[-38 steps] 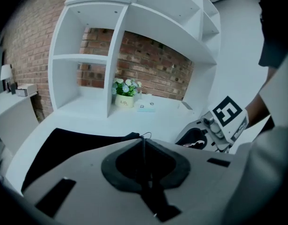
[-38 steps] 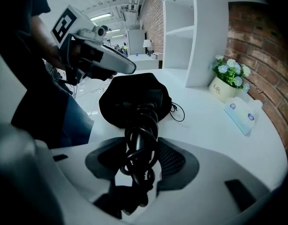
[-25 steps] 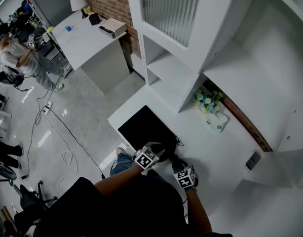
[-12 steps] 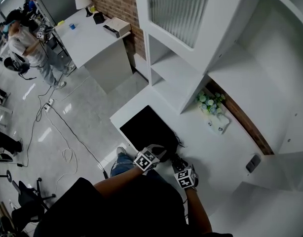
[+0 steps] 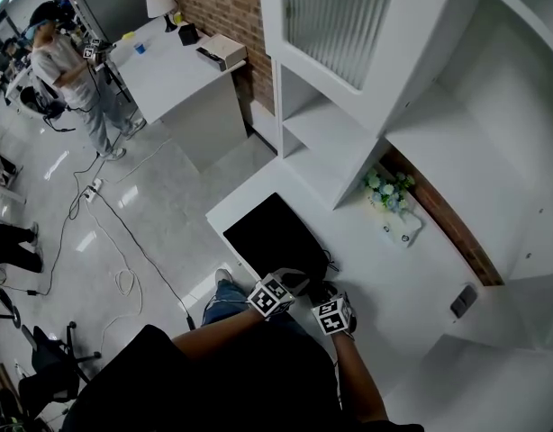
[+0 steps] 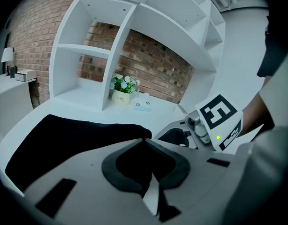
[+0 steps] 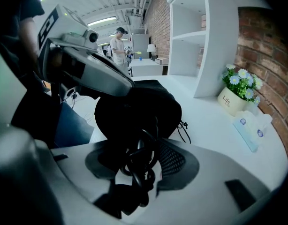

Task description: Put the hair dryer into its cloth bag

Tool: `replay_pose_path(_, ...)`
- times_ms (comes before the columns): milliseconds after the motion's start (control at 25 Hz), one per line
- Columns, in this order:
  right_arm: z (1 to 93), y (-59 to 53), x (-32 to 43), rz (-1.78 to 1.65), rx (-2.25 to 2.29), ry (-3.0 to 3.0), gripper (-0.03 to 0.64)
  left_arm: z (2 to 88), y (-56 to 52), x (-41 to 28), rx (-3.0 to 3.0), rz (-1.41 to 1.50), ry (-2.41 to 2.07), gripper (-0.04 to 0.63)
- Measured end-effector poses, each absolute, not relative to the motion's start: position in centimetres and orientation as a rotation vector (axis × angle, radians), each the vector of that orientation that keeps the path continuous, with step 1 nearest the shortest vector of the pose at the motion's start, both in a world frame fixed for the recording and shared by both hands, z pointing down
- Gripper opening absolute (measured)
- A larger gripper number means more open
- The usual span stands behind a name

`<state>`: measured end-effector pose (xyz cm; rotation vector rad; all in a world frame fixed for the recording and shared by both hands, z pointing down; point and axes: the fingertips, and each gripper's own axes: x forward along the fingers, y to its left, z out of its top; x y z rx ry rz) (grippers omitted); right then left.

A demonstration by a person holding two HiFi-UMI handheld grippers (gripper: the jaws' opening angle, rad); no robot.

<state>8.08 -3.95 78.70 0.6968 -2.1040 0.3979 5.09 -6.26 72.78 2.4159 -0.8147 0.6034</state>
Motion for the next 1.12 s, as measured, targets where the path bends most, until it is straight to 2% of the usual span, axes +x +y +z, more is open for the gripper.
replay_pose_path(400, 81.4, -3.9, 7.5, 0.447, 0.69, -2.046, 0.222, 72.9, -5.8, 4.6, 2.414, 0.588, -0.835, 0.031)
replay_pose_path(640, 79.7, -3.6, 7.8, 0.436, 0.715, -2.081, 0.232, 73.0, -5.6, 4.6, 2.401, 0.584, -0.854, 0.031)
replay_pose_path(880, 78.4, -2.0, 8.9, 0.611, 0.728, -2.148, 0.25, 73.0, -5.6, 4.4, 2.394, 0.564, -0.863, 0.031)
replay_pose_path(1120, 81.8, -0.9, 10.7, 0.591, 0.718, -2.032, 0.25, 73.1, -5.7, 4.5, 2.392, 0.56, -0.869, 0.031)
